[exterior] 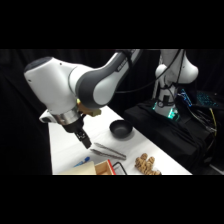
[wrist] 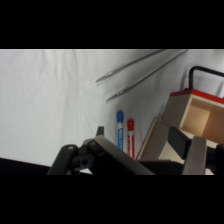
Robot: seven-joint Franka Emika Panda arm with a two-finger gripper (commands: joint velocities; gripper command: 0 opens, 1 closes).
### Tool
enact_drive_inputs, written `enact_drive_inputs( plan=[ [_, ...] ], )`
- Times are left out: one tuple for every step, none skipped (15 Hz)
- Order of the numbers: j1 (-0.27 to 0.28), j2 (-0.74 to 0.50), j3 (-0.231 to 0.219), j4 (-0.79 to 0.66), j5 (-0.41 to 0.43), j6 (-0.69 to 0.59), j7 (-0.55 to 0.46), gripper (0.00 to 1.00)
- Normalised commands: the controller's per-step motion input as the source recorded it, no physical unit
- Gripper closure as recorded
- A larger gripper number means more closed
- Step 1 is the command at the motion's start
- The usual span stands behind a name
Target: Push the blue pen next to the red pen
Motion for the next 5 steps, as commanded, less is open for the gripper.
enact_drive_inputs(
  plan=[
    [0.087,-0.72,0.074,-0.74,-0.082,-0.18,0.28,0.00],
    [0.066,-0.66,0.081,-0.68,-0.067,-0.17,0.26,0.00],
    [0.035,-0.61,0.093,-0.63,-0.030,-0.15,0.23,0.00],
    [0.009,-0.56,0.102,-0.57,0.005,-0.13,0.17,0.00],
    [-0.012,-0.53,0.106,-0.53,0.049,-0.09,0.14,0.00]
  ],
)
